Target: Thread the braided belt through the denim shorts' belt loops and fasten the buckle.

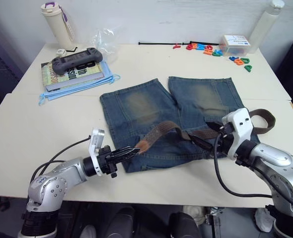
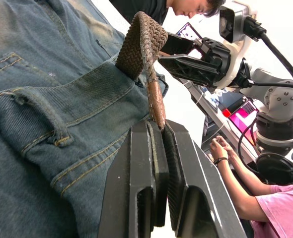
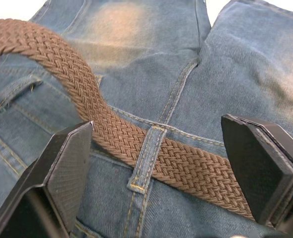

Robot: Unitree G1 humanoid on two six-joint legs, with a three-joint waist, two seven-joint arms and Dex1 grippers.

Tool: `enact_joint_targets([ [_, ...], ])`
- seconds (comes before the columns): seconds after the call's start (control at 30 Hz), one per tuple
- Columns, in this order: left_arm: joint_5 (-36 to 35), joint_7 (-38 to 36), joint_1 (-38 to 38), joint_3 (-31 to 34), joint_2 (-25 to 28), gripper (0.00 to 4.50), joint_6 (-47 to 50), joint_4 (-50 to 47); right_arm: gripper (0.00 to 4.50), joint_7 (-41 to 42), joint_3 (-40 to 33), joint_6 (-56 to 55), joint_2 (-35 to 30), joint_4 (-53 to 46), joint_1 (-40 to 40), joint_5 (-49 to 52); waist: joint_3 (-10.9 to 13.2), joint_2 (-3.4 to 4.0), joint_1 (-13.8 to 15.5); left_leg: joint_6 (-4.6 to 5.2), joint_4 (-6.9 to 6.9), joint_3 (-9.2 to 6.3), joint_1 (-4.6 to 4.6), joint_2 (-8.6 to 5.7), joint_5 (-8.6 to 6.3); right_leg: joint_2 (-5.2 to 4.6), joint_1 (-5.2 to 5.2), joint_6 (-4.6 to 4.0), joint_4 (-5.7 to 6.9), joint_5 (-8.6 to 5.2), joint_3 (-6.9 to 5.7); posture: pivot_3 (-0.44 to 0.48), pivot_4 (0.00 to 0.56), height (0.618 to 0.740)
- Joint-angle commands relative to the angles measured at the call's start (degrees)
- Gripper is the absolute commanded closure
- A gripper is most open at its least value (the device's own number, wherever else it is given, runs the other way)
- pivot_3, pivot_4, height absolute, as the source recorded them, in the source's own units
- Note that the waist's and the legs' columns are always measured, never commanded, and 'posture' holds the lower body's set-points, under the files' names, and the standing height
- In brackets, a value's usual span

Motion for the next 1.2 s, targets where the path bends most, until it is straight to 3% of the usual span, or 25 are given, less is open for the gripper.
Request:
enact_joint_targets([
  [0.03,-0.33,-0.38,-0.51,-0.47,-0.21,4.50,-0.73,-1.18,0.11,-2.53,-4.14,7.30,3.72,-4.51,-0.85,9.84,0.00,0.01,-0.03,-0.02,0.00,0.00,0.00,0.05,-0.01,0.07,0.00,-0.04,-0.03,0.02,0.01,0.000,0.150,0.691],
  [0.17,-0.57,-0.34,-0.89,-0.63,-0.12,4.50,-0.55,-1.30,0.11,-8.90,-7.76,18.88,12.84,-4.41,-1.55,24.58,0.00,0.01,-0.13,-0.09,0.01,0.00,0.03,0.36,-0.05,0.35,-0.02,-0.20,-0.13,0.11,0.12,0.000,0.150,0.691],
  [0.3,-0.78,-0.18,-1.15,-0.57,-0.07,4.50,-0.40,-1.47,0.11,-20.21,-10.72,21.41,19.02,-0.93,-1.46,40.42,0.02,0.04,-0.21,-0.14,0.00,-0.01,0.09,0.52,-0.09,0.51,-0.18,-0.26,-0.06,0.15,0.45,0.000,0.150,0.691],
  [0.53,-0.92,-0.08,-1.12,-0.24,0.11,4.50,-0.50,-1.69,0.11,-41.00,-1.31,8.26,13.94,4.81,2.42,68.50,0.03,0.05,-0.26,-0.08,0.00,0.33,0.10,0.54,-0.16,0.51,-0.45,-0.28,0.09,0.16,0.83,0.000,0.150,0.691],
  [0.7,-1.54,-0.79,-0.36,-0.51,0.40,4.50,-0.29,-2.94,0.11,-47.64,5.89,0.74,12.79,7.39,-1.07,69.65,0.04,0.04,-0.75,-0.05,0.00,0.89,0.06,0.65,-0.17,0.54,-1.03,-0.28,0.53,0.15,1.44,0.000,0.150,0.691],
  [1.0,-1.28,-0.99,0.19,-0.38,1.17,4.50,-0.46,-3.15,0.11,-49.26,9.81,-7.89,11.07,8.16,-2.93,71.41,0.05,0.03,-0.58,0.14,0.03,1.27,0.05,0.65,-0.29,0.52,-1.29,-0.28,0.62,0.15,1.88,0.000,0.150,0.691],
  [1.2,-0.99,-1.28,0.16,-0.63,1.47,4.50,-0.70,-3.13,2.85,-48.45,11.78,-10.57,9.62,7.37,-2.63,71.10,0.05,0.02,-0.57,0.16,0.04,1.57,0.00,0.70,-0.30,0.53,-1.60,-0.28,0.77,0.15,2.22,0.000,0.150,0.691],
])
